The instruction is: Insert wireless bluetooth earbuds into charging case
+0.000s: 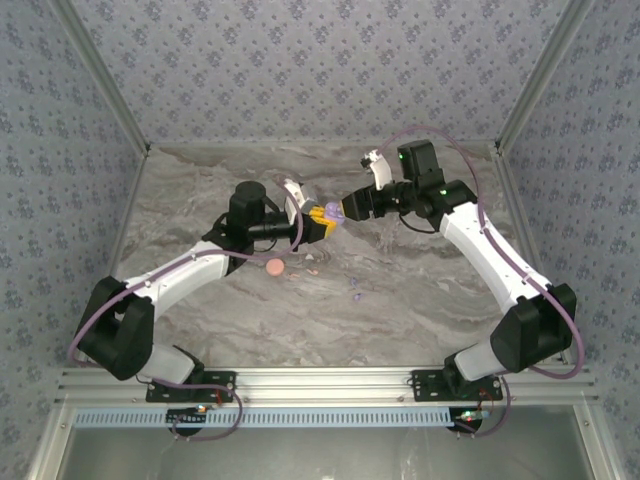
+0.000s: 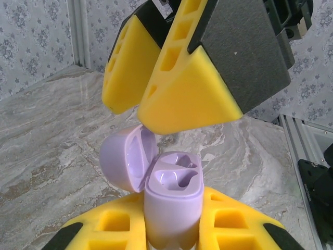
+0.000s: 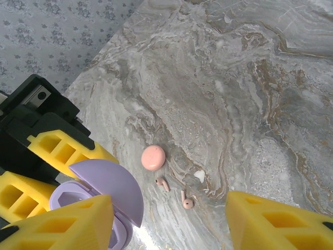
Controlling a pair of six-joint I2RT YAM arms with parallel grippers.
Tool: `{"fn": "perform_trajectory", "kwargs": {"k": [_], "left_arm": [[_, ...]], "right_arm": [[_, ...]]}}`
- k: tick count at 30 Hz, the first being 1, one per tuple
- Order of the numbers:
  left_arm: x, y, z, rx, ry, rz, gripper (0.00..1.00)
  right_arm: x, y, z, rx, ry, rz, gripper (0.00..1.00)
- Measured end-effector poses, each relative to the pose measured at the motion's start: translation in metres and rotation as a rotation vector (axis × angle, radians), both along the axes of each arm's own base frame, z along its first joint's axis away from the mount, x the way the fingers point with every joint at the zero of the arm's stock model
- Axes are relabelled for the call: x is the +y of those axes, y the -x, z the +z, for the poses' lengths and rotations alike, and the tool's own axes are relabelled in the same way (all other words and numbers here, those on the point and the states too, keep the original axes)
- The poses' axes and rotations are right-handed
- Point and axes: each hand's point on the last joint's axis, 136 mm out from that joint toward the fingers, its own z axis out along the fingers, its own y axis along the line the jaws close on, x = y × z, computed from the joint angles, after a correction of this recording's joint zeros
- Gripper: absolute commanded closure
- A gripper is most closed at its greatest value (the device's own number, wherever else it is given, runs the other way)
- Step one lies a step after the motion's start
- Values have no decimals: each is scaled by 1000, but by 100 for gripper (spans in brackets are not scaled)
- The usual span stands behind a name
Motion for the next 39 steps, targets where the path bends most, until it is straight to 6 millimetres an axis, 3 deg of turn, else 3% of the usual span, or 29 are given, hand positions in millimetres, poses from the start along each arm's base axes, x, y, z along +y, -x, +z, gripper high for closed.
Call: {"fn": "perform_trajectory", "kwargs": {"k": [4,9,13,17,23,29,39], "left_arm": [[0,0,1,-11,24,3,83],[5,-12,1,8,73,29,83],[10,-18,-3,28,90,49,83],[11,-16,-7,41,97,55,83],[19,-9,-19,72,84,83,83],[19,3,-3,32,105,90,83],[26,15,-7,44,77,113,83]], "right_arm": [[-12,-4,5,-21,7,-60,39],[-47,-11,-1,-14,26,-183,39],[-68,-12,-28,47,66,-254,40],[-75,6,-77,163,118,-261,42],[-69,38,-133,313,183,-220,47],[-44,64,-173,405,261,-129,52],[-28,75,-219,455,400,-88,65]]}}
